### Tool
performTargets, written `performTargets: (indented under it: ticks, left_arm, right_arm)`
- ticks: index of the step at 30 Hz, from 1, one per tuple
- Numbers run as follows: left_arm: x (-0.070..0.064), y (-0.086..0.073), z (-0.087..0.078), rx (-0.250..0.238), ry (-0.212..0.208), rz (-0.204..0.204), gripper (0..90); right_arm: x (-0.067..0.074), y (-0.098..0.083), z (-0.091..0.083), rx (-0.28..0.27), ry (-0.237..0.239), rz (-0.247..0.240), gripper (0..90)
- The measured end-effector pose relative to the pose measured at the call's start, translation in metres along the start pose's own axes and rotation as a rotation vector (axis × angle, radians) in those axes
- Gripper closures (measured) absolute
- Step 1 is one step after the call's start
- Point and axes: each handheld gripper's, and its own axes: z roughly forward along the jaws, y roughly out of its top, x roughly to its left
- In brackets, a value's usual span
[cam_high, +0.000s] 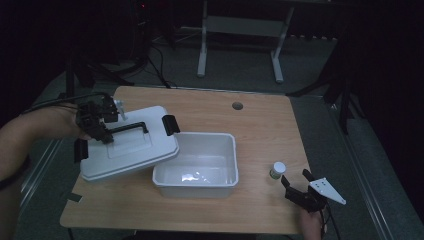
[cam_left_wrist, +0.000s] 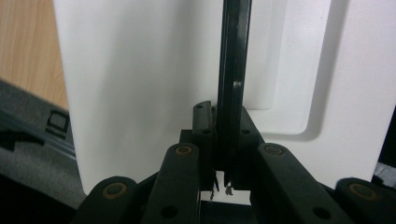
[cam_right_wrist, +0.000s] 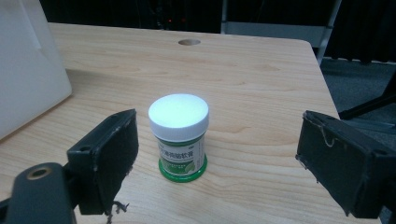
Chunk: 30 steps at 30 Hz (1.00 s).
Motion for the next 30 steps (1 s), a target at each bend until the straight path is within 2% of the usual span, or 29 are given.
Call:
performTargets:
  ticks: [2,3,4,5,6,11,13,16,20,30]
  left_arm:
    - [0.001,-0.005,0.001,0.001,0.009,-0.008,83.5]
    - [0.004,-0.014,0.003,-0.001,0.006,-0.031,83.4]
    - [0.004,-0.014,0.003,-0.001,0.006,-0.031,83.4]
    - [0.007,-0.023,0.006,0.004,0.015,-0.055,83.4]
    - [0.007,-0.023,0.006,0.004,0.015,-0.055,83.4]
    - [0.009,-0.044,0.018,0.018,0.012,-0.094,83.4]
    - [0.009,-0.044,0.018,0.018,0.012,-0.094,83.4]
    - [0.011,-0.060,0.029,0.016,-0.004,-0.127,83.4]
    - [0.013,-0.072,0.036,0.022,0.002,-0.152,83.4]
    - [0.017,-0.086,0.076,0.014,-0.026,-0.194,83.4]
  right_arm:
    - [0.000,0.000,0.000,0.001,-0.001,0.000,12.3]
    - [0.000,0.000,0.000,0.002,-0.002,-0.001,12.3]
    - [0.000,0.000,0.000,0.002,-0.002,-0.001,12.3]
    - [0.000,0.000,0.000,0.002,-0.001,0.001,12.3]
    - [0.000,0.000,0.000,0.002,-0.001,0.001,12.3]
    - [0.001,0.000,0.000,0.004,-0.005,-0.001,12.3]
    - [0.001,0.000,0.000,0.005,-0.005,-0.002,12.3]
    - [0.001,0.000,0.000,0.006,-0.006,-0.003,12.3]
    - [0.001,0.000,0.001,0.008,-0.008,-0.005,12.3]
    - [0.002,0.000,0.000,0.007,-0.010,-0.007,12.3]
